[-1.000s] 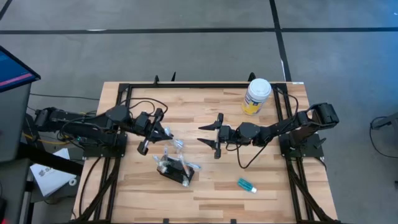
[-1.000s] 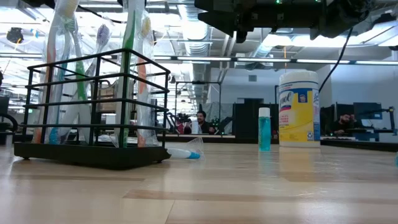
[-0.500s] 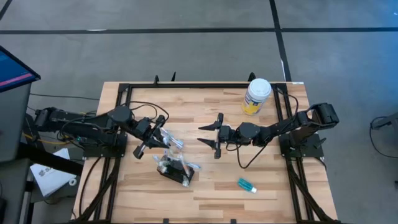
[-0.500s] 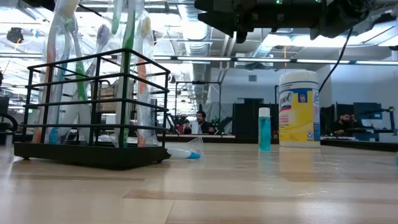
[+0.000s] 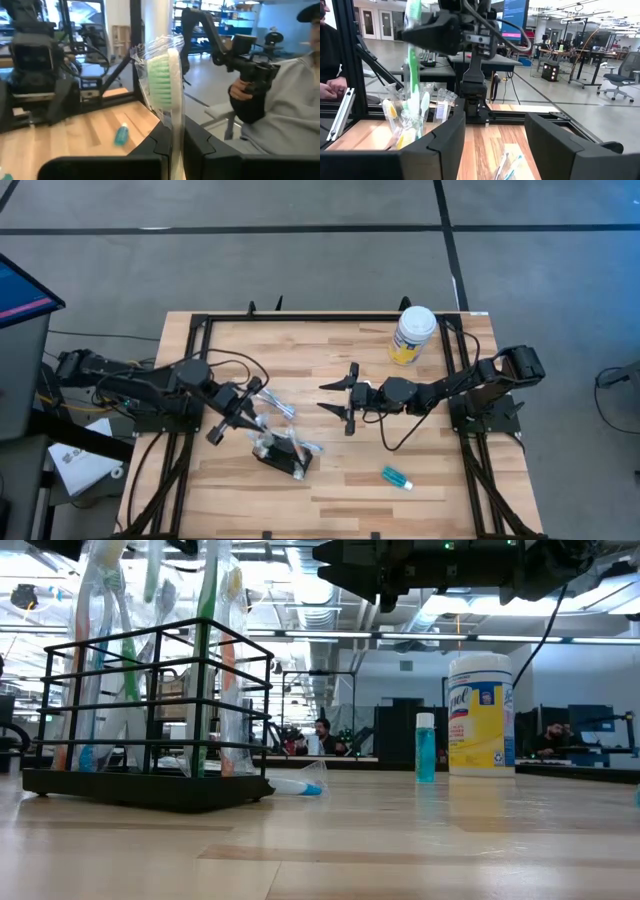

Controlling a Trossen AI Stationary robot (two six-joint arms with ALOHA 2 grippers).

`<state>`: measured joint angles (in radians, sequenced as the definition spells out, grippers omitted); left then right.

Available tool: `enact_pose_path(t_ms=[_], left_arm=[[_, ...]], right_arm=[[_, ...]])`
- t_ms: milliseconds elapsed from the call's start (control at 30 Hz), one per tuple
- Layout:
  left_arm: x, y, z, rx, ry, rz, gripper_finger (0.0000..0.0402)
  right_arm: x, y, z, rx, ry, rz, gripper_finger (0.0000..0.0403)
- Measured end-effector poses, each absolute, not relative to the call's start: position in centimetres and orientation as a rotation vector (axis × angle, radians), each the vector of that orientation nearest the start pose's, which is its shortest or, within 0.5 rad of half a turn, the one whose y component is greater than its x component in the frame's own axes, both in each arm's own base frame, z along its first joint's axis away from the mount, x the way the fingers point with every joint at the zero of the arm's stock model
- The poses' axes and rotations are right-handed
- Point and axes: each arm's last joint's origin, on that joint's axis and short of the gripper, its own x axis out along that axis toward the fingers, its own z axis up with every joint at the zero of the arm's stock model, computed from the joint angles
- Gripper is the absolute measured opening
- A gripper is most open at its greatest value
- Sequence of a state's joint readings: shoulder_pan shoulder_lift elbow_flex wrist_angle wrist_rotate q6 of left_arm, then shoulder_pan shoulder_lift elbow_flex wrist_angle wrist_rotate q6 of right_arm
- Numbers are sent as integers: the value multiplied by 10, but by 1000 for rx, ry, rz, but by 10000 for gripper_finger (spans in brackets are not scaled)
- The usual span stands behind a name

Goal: Pick & Place toothbrushing station
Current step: Put the green toothbrush into the mesh organizer

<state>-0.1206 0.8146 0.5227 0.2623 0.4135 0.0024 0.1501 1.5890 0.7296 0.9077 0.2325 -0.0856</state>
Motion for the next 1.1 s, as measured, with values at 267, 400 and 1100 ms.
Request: enact_pose_path(t_ms=[267, 400, 1100], left_arm=[[165, -30, 262, 1, 17, -465, 9], [157, -29, 254, 1, 13, -465, 7], [165, -30, 228, 16, 58, -469, 8]], right_arm=[[323, 42, 225, -66, -42, -84, 192], [323, 42, 225, -66, -42, -84, 194], [323, 42, 225, -69, -42, -84, 184]])
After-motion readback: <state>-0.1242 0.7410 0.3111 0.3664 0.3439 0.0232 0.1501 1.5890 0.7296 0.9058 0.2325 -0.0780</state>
